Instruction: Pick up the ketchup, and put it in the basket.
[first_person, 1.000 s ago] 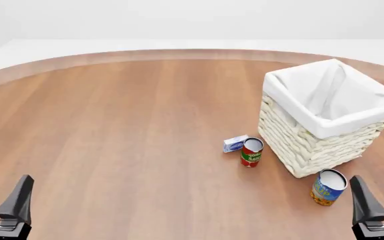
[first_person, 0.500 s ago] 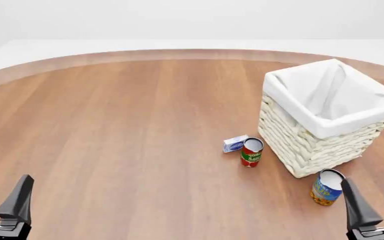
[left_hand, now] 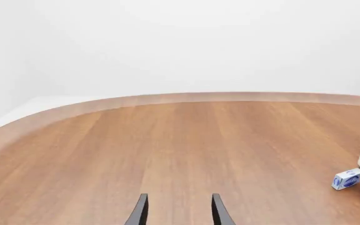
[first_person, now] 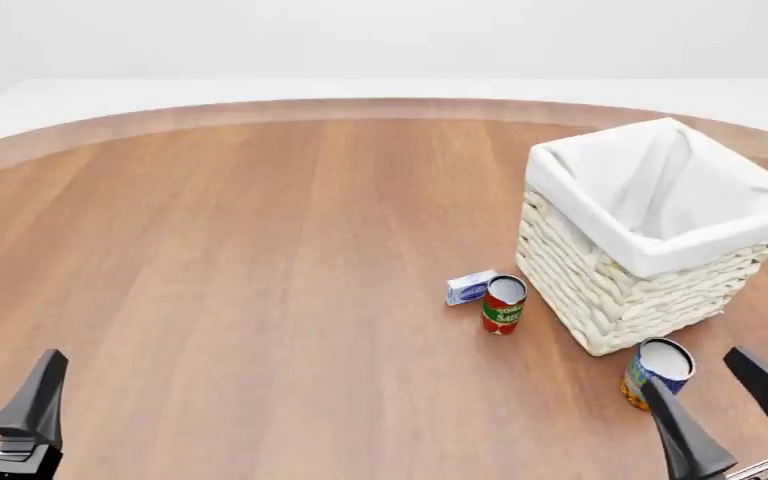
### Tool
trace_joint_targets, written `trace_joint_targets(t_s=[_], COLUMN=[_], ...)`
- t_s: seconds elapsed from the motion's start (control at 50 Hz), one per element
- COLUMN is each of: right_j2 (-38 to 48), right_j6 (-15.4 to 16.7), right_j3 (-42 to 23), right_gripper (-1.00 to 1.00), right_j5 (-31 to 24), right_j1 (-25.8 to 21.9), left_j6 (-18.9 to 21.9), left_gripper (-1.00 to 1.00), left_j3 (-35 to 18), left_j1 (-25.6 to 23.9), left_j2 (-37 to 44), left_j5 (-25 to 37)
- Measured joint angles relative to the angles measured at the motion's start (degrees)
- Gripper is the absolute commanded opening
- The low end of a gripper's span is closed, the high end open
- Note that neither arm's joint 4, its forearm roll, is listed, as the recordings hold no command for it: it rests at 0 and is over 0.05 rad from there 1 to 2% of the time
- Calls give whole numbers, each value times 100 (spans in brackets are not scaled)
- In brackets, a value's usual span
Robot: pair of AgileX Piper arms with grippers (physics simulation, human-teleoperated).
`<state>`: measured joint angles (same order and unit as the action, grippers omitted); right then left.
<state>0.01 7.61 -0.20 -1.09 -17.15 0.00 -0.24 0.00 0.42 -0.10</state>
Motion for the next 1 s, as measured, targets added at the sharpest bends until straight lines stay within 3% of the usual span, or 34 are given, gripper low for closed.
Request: trace_joint_targets(t_s=[0.56,0.8,1.0], right_j2=[84,510,1235], right_j6=[387,537,625], right_j3=[-225,-253,-286], right_gripper=[100,100,100], right_j5=[-467,-233,302], right_j1=[-1134,-1554,-1940], left_j6=[0,0,0], left_gripper=[100,100,100], left_j3=[0,0,0], left_j1=[0,0,0], left_j2=[0,0,0], left_j5=[0,0,0])
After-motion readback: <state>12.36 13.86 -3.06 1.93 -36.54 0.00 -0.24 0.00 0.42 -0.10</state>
